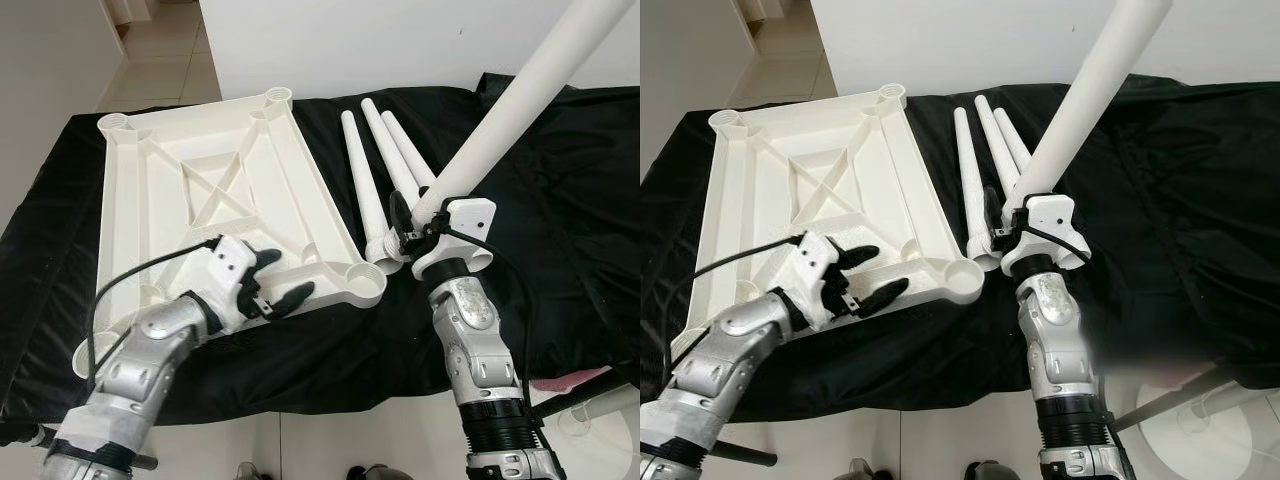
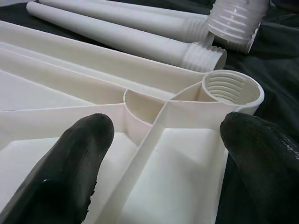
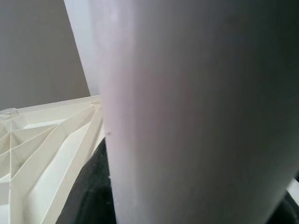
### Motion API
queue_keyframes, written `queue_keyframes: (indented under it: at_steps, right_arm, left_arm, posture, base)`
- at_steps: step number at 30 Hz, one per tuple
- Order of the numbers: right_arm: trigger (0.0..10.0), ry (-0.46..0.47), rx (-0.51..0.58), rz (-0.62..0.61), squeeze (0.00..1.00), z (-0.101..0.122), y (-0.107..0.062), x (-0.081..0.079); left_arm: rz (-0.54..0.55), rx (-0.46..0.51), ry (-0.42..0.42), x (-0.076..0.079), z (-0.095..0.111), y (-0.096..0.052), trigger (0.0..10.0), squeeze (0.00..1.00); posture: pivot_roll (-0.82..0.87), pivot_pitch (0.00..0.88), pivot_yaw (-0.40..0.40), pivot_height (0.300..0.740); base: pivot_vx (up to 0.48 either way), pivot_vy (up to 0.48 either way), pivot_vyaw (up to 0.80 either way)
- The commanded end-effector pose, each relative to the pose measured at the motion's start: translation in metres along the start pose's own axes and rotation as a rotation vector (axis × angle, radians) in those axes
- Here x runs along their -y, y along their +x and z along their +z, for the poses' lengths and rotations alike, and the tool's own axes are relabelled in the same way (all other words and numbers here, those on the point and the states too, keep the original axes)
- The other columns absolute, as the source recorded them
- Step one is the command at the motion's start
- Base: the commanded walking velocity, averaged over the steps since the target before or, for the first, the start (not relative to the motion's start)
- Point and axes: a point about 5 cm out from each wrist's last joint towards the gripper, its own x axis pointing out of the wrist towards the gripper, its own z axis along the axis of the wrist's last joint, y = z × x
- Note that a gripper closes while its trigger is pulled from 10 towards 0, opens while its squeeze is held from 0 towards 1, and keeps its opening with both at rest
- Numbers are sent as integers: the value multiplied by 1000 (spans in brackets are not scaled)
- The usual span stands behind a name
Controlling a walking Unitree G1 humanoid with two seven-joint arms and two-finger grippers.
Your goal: Building children table
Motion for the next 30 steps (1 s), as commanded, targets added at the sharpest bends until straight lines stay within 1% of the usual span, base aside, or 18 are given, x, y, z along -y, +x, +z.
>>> queue_keyframes:
  at_steps: [1,2,3,5,9,10,12,13,16,18,20,21,23,25,26,27,28,30]
  right_arm:
    - [10000,-8,21,23,0,3,-2,-4]
    - [10000,-24,14,46,0,1,-4,-6]
    - [10000,-39,11,69,0,0,-6,-8]
    - [10000,-59,12,106,0,-2,-9,-12]
    - [10000,-71,11,130,0,-3,-11,-14]
    - [10000,-78,10,148,0,-3,-12,-16]
    - [10000,-88,6,193,0,-6,-15,-20]
    - [10000,-89,9,213,0,-6,-15,-22]
    - [10000,-91,12,241,0,-6,-15,-25]
    - [10000,-91,12,241,0,-6,-15,-25]
    - [10000,-98,11,272,0,-6,-15,-27]
    - [10000,-108,12,288,0,-6,-16,-29]
    - [10000,-138,-2,337,0,-10,-17,-31]
    - [10000,-130,-23,375,0,-15,-19,-34]
    - [10000,-130,-23,375,0,-15,-19,-34]
    - [10000,-121,-29,382,0,-16,-19,-35]
    - [10000,-129,-32,391,0,-17,-20,-36]
    - [10000,-138,-32,396,0,-18,-20,-36]
  left_arm:
    - [-11,21,4,1,4,-2,10000,0]
    - [13,38,-1,-3,11,-2,10000,0]
    - [15,39,16,-4,15,-3,10000,0]
    - [12,22,37,-4,16,-5,10000,0]
    - [17,21,34,-3,14,-7,10000,0]
    - [28,21,28,-3,13,-8,10000,0]
    - [71,49,19,-9,16,-12,10000,0]
    - [90,59,19,-13,19,-12,10000,0]
    - [114,65,13,-17,23,-11,10000,0]
    - [114,65,13,-17,23,-11,10000,0]
    - [151,45,17,-21,25,-10,10000,0]
    - [174,29,36,-22,26,-8,10000,0]
    - [131,46,40,-18,29,-8,10000,0]
    - [43,66,13,-11,29,-11,10000,0]
    - [43,66,13,-11,29,-11,10000,0]
    - [20,69,4,-9,28,-12,10000,0]
    - [-5,56,-7,-6,26,-13,10000,0]
    - [-18,47,-12,-5,25,-14,10000,0]
  posture:
    - [-44,101,16,740]
    - [-42,101,16,740]
    - [-38,100,13,740]
    - [-38,102,13,740]
    - [-38,104,14,740]
    - [-39,105,15,740]
    - [-41,110,19,740]
    - [-41,109,17,740]
    - [-42,109,14,740]
    - [-42,109,14,740]
    - [-42,110,14,740]
    - [-41,112,12,740]
    - [-42,112,9,740]
    - [-46,113,9,740]
    - [-46,113,9,740]
    - [-46,113,9,740]
    - [-42,115,5,740]
    - [-42,115,5,740]
  base:
    - [0,0,0]
    - [0,0,0]
    - [0,0,0]
    - [0,0,0]
    - [0,0,0]
    - [0,0,0]
    - [0,0,0]
    - [0,0,0]
    - [0,0,0]
    - [0,0,0]
    - [0,0,0]
    - [0,0,0]
    - [0,0,0]
    - [0,0,0]
    - [0,0,0]
    - [0,0,0]
    - [0,0,0]
    - [0,0,0]
